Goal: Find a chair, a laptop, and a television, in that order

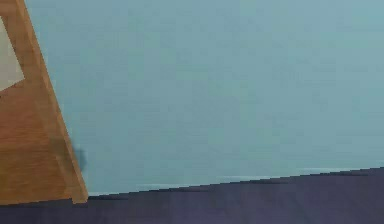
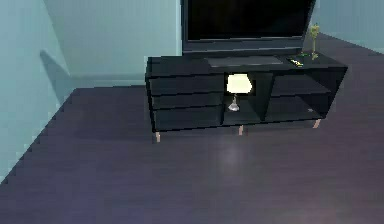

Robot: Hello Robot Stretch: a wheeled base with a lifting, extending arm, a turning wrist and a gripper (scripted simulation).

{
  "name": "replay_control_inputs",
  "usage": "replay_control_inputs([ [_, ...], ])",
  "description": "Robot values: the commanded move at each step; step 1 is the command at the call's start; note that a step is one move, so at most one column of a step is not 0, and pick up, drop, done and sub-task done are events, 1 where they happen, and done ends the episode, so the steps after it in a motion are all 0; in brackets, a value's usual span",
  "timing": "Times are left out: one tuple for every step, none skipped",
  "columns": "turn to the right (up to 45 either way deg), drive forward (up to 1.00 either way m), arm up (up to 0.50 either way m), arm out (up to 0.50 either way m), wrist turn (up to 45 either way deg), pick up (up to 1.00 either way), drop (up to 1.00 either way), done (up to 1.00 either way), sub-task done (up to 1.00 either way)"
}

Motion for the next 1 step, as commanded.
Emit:
replay_control_inputs([
  [0.0,0.2,0.0,0.0,0.0,0.0,0.0,0.0,0.0],
])
